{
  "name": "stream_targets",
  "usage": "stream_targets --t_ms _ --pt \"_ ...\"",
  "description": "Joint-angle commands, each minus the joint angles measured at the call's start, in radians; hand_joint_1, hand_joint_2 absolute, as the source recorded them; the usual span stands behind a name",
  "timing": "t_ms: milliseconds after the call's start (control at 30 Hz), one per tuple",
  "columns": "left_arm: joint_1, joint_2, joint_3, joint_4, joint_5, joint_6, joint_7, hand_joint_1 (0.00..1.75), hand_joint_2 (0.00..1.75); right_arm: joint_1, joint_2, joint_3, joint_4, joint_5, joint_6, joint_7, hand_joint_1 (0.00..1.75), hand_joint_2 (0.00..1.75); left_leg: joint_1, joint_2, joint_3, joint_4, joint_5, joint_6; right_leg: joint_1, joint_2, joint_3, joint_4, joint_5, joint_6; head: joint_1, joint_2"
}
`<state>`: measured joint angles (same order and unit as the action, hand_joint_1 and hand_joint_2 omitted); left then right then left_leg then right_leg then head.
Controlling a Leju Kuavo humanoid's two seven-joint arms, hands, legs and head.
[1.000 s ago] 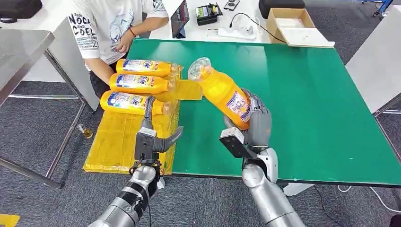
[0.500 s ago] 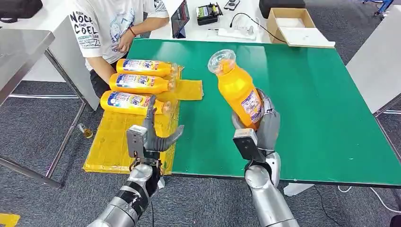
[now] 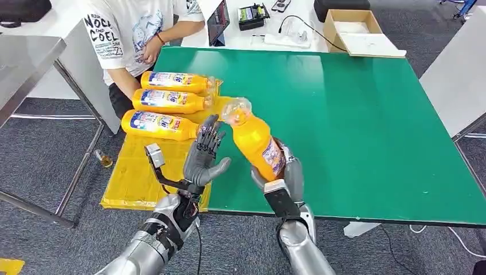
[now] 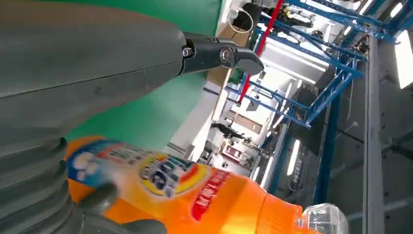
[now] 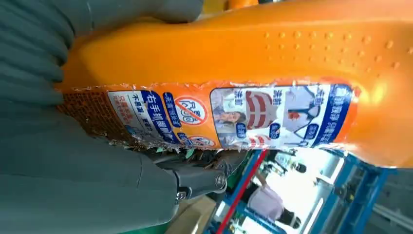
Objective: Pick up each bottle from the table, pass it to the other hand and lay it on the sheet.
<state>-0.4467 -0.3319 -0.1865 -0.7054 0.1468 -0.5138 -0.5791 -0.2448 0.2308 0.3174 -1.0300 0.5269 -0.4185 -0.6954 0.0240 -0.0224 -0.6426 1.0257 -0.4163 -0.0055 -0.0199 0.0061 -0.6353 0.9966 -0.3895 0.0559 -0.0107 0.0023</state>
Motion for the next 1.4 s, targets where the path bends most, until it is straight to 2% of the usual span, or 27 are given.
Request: stream_targets --t_ms 33,233,267,300,333,500,600,767,900,1000,1167,1267,1400 --pt "-0.050 0.009 0.012 0.088 -0.001 -0.005 0.006 0.00 1.75 -0.030 -0.009 0.043 0.103 -0.005 -0.006 -0.003 1.75 1.75 0.000 0.003 0.005 -0.001 -0.001 0.002 0.001 0.001 0.004 -0.001 -0.001 -0.002 0.000 0.000" --pt "-0.051 0.005 -0.016 0.094 0.022 -0.046 0.021 0.00 1.75 -0.051 0.005 0.079 0.174 -0.041 -0.004 -0.003 1.75 1.75 0.000 0.003 0.004 -0.001 -0.001 0.001 0.001 0.001 0.004 -0.001 -0.001 -0.002 0.000 0.000" --pt "-0.052 0.004 -0.024 0.097 0.020 -0.044 0.022 0.00 1.75 -0.062 0.013 0.082 0.200 -0.045 -0.006 -0.003 1.75 1.75 0.000 0.005 0.010 -0.002 -0.003 0.003 0.002 0.002 0.009 -0.002 -0.002 -0.004 0.000 0.000" --pt "-0.052 0.004 -0.024 0.097 0.020 -0.044 0.022 0.00 1.75 -0.062 0.013 0.082 0.200 -0.045 -0.006 -0.003 1.75 1.75 0.000 0.003 0.004 -0.001 -0.001 0.001 0.000 0.001 0.003 -0.001 0.000 -0.002 0.000 0.000" --pt "-0.054 0.003 -0.041 0.100 0.017 -0.042 0.017 0.00 1.75 -0.082 0.021 0.092 0.249 -0.040 -0.017 -0.003 1.75 1.75 0.000 0.005 0.007 -0.001 -0.002 0.002 0.001 0.002 0.007 -0.002 -0.001 -0.003 0.000 0.000" --pt "-0.067 0.003 -0.083 0.123 0.000 -0.014 0.008 0.00 1.75 -0.130 0.041 0.098 0.327 -0.066 -0.034 -0.003 1.75 1.75 0.000 0.003 0.004 -0.001 -0.001 0.001 0.000 0.001 0.003 -0.001 0.000 -0.002 0.000 0.000" --pt "-0.078 0.001 -0.105 0.150 0.005 -0.020 0.000 0.00 1.75 -0.163 0.044 0.064 0.352 -0.115 -0.015 -0.003 1.75 1.75 0.000 0.004 0.006 -0.001 -0.002 0.002 0.001 0.001 0.006 -0.001 -0.001 -0.002 0.000 0.000" --pt "-0.086 -0.001 -0.132 0.158 -0.005 -0.012 -0.005 0.00 1.75 -0.206 0.054 0.034 0.413 -0.108 -0.006 -0.003 1.75 1.75 0.000 0.003 0.006 -0.001 -0.002 0.002 0.001 0.000 0.005 -0.001 -0.001 -0.002 0.000 0.000" --pt "-0.099 -0.006 -0.147 0.178 -0.006 -0.012 0.002 0.00 1.75 -0.239 0.076 0.022 0.455 -0.070 -0.010 -0.003 1.75 1.75 0.000 0.003 0.004 -0.001 -0.001 0.002 0.000 0.001 0.003 0.000 -0.001 -0.002 0.000 0.000" --pt "-0.128 -0.017 -0.159 0.223 0.008 -0.007 0.021 0.00 1.75 -0.288 0.104 0.038 0.521 0.021 0.001 0.012 1.75 1.75 -0.001 0.002 0.003 0.000 -0.001 0.001 0.000 0.000 0.002 0.000 0.000 -0.001 0.000 0.000" --pt "-0.136 -0.017 -0.177 0.229 0.028 -0.002 0.023 0.00 1.75 -0.294 0.117 0.053 0.543 0.047 0.010 0.023 1.75 1.75 0.000 0.005 0.007 0.000 -0.002 0.002 0.001 0.002 0.005 -0.001 -0.001 -0.003 -0.001 0.000" --pt "-0.153 -0.017 -0.200 0.242 0.071 -0.004 0.039 0.00 1.75 -0.290 0.118 0.118 0.572 0.101 0.048 0.054 1.75 1.75 0.000 0.003 0.003 0.000 -0.001 0.001 0.000 0.001 0.002 0.000 -0.001 -0.001 0.000 0.000" --pt "-0.167 -0.017 -0.208 0.258 0.100 0.001 0.053 0.00 1.75 -0.271 0.118 0.192 0.597 0.080 0.041 0.062 1.75 1.75 0.000 0.003 0.005 0.000 -0.002 0.002 0.001 0.000 0.004 0.000 -0.001 -0.002 0.000 0.000"
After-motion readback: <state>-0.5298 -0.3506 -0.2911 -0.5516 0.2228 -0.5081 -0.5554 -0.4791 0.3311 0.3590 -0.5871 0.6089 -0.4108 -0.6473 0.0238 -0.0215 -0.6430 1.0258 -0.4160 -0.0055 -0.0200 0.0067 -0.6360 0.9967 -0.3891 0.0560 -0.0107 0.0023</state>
